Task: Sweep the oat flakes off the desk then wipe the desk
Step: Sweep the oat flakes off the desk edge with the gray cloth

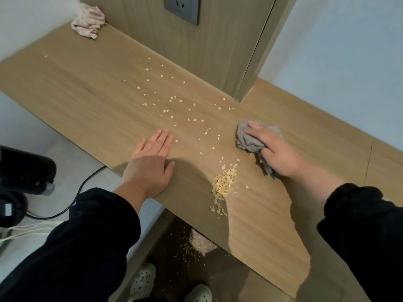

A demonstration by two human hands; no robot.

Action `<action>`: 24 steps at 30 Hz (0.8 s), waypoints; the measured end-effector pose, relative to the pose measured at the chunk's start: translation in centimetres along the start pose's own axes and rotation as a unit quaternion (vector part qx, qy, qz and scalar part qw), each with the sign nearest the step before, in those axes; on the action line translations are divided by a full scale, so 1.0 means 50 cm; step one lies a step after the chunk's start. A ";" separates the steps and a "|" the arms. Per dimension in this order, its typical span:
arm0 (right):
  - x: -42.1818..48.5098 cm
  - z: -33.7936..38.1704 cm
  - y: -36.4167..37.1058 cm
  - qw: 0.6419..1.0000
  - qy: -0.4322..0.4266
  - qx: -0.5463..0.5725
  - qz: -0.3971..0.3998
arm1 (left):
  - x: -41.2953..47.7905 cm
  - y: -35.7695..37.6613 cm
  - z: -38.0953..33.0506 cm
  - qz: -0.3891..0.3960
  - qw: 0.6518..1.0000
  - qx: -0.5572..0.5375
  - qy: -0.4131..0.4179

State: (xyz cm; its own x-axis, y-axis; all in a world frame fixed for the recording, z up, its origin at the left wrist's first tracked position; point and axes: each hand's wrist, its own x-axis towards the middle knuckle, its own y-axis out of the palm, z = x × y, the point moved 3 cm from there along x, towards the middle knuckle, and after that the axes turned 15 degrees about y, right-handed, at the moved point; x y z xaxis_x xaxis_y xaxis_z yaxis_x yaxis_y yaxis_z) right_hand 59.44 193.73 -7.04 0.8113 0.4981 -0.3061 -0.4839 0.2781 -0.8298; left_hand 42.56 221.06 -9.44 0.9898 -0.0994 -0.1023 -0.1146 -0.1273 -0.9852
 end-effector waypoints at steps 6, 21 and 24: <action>0.039 -0.046 -0.026 0.987 0.117 -0.007 -0.107 | 0.001 0.002 0.004 -0.006 1.000 -0.004 0.004; -0.098 0.121 0.115 0.998 -0.057 0.008 0.022 | -0.001 -0.011 -0.007 -0.009 1.000 0.010 0.010; -0.137 0.140 0.132 0.996 -0.071 0.022 0.045 | -0.001 -0.009 -0.005 -0.012 1.000 0.009 0.009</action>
State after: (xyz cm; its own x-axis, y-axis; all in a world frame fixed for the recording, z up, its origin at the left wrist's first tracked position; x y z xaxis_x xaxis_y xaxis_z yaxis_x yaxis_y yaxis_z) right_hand 48.38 197.89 -7.16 0.7105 0.6335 -0.3062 -0.5694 0.2619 -0.7792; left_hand 42.54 220.87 -8.93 0.9904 -0.1147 -0.0768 -0.0898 -0.1127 -0.9896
